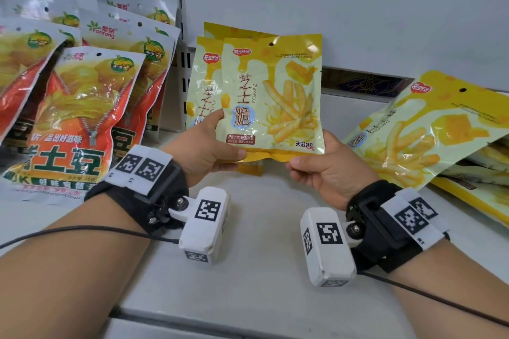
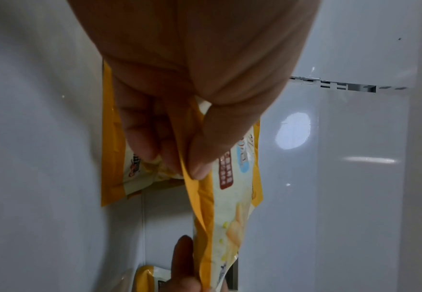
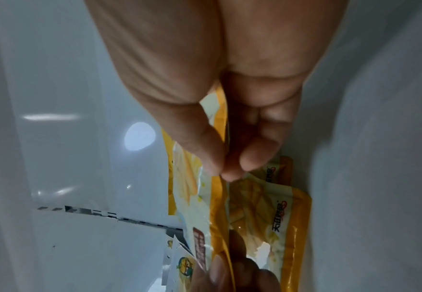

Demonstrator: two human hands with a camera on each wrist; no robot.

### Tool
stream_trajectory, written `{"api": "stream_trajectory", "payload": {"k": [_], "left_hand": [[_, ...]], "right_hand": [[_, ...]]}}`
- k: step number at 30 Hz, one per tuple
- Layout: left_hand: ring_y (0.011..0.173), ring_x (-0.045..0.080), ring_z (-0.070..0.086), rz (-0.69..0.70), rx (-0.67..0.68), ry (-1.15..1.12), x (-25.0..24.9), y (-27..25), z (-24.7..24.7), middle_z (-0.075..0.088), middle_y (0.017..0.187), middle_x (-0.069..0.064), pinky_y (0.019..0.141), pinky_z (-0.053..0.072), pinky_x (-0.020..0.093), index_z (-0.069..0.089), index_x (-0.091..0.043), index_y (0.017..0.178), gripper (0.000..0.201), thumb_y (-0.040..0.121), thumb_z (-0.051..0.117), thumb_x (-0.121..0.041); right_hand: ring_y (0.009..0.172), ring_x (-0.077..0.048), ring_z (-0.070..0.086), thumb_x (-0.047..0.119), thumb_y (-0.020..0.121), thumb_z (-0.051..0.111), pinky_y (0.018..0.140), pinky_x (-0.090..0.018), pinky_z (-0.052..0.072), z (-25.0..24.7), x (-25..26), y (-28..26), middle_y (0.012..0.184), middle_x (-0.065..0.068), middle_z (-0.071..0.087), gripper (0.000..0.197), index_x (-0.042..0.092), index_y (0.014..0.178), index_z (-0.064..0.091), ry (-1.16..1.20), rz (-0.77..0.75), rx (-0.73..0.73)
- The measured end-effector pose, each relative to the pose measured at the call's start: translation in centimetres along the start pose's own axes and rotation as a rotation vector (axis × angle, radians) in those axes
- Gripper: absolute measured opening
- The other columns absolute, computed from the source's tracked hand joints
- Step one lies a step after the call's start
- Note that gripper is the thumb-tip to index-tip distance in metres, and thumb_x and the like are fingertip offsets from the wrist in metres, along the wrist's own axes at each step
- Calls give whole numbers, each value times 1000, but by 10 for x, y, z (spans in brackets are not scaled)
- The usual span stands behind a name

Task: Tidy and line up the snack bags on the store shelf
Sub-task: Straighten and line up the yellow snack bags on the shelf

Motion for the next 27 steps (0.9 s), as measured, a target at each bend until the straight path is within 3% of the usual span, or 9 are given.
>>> {"api": "stream_trajectory", "payload": {"k": [2,4,8,14,19,21,24,27], "left_hand": [[73,17,65,-1,7,40,-1,-1,0,67,93,6,56,56,24,36,-23,136,74,77,64,12],[70,17,62,2,12,77,-2,-2,0,66,92,6,55,54,24,28,-24,146,87,77,65,12],[73,18,59,16,7,120,-4,-3,0,64,93,5,59,49,28,24,-28,147,92,76,65,14],[77,21,57,35,-4,154,-4,-2,-1,63,99,5,62,47,31,19,-28,150,96,76,66,13],[79,20,60,66,3,127,-4,0,-3,64,104,8,63,49,30,21,-28,150,94,78,64,14],[78,18,62,80,4,114,-5,1,-4,65,103,5,60,51,27,22,-29,149,93,77,64,14],[76,15,67,83,-15,68,-4,3,-5,70,95,2,58,52,25,24,-29,147,93,75,67,11],[77,9,67,139,-85,60,-11,2,-8,71,89,-6,66,47,24,31,-29,142,79,78,69,-2]], "right_hand": [[53,-12,63,-22,78,54,47,-20,50,1,-1,-1,79,-7,60,44,16,100,48,-52,4,6],[58,-15,60,-22,77,55,45,-20,47,0,0,-1,80,-7,59,47,18,101,49,-113,5,-1],[66,-21,52,-23,75,55,44,-21,40,-2,1,-1,84,-9,56,51,18,104,48,-198,-2,-17],[69,-20,53,-23,74,56,43,-19,40,-4,1,0,83,-7,57,51,18,104,48,-223,-18,-34],[56,-12,59,-8,83,56,45,-19,45,-9,1,1,76,-3,61,27,17,91,56,-171,-15,-82],[62,-15,63,1,87,58,48,-20,49,-11,0,3,79,-2,66,16,16,91,59,-108,5,-87],[73,-22,66,2,88,56,51,-24,53,-11,2,3,88,-6,67,15,15,96,58,2,1,-89],[64,-16,68,1,89,55,50,-25,54,-14,9,3,82,-3,68,16,15,95,57,65,-58,-129]]}}
Point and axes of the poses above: each hand's wrist, its own y-axis towards the middle knuckle, its own z-axis out of the palm, x = y × z, the point moved 8 cm from there along y, towards the middle knuckle
